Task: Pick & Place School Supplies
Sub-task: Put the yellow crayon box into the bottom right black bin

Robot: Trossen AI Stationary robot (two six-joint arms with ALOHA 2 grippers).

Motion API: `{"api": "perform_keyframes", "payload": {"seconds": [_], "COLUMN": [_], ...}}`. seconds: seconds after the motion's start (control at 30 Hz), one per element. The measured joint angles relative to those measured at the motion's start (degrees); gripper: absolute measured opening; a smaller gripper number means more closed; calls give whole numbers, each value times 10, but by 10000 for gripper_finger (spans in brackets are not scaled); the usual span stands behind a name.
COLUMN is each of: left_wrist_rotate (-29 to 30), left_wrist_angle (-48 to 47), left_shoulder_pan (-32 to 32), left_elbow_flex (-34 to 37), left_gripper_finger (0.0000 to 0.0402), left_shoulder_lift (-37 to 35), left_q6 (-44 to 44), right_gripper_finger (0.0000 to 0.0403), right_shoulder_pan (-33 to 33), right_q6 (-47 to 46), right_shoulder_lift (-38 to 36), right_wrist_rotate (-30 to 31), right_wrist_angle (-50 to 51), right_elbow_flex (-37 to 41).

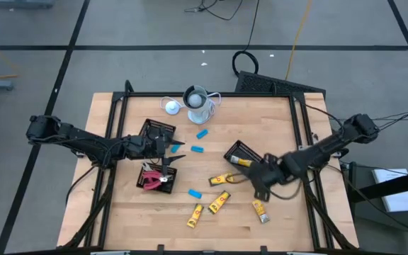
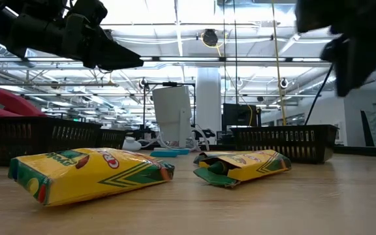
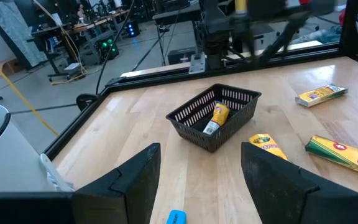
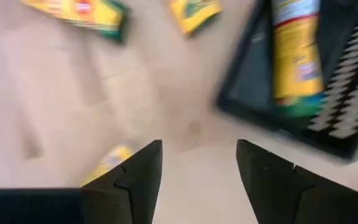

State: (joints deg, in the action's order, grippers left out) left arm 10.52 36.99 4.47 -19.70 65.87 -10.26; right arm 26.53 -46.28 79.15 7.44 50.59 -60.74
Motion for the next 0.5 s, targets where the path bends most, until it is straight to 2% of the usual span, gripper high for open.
{"api": "perform_keyframes", "payload": {"seconds": [0.13,0.23,0.5], "left_wrist_rotate": [0,0,-26], "left_wrist_angle": [0,0,1], "left_shoulder_pan": [0,0,1], "left_elbow_flex": [0,0,0], "left_gripper_finger": [227,227,227], "left_shoulder_lift": [0,0,0], "left_q6": [0,0,4], "right_gripper_finger": [196,196,196], "right_shoulder_pan": [76,117,145], "right_q6": [-118,-182,-272], "right_shoulder_lift": [0,1,2], "right_wrist_rotate": [0,-1,-10], "right_wrist_angle": [-26,-84,-190], "right_elbow_flex": [-2,12,90]}}
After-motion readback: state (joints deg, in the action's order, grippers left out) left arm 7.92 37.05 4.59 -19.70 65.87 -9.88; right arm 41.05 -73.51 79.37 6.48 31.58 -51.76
